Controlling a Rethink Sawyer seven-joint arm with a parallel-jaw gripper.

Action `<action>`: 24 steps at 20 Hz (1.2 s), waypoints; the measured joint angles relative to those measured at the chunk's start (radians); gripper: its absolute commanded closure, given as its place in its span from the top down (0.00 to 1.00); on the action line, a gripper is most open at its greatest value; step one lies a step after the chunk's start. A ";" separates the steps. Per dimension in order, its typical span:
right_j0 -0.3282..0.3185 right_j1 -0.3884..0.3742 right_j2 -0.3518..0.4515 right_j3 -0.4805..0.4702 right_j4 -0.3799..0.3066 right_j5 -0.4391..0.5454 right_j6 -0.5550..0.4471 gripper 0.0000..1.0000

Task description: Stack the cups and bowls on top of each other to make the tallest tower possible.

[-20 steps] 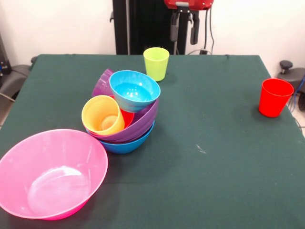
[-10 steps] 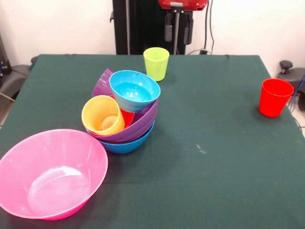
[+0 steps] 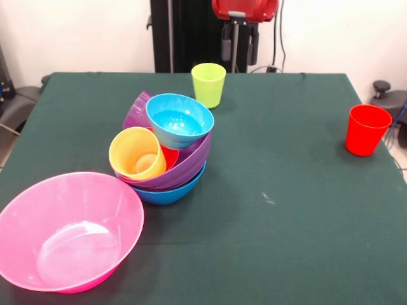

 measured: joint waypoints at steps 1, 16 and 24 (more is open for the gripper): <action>0.001 0.005 0.000 0.000 0.000 0.000 0.000 1.00; -0.002 0.057 -0.016 0.000 -0.050 -0.019 0.000 1.00; -0.021 0.018 -0.016 0.003 -0.060 -0.019 0.000 1.00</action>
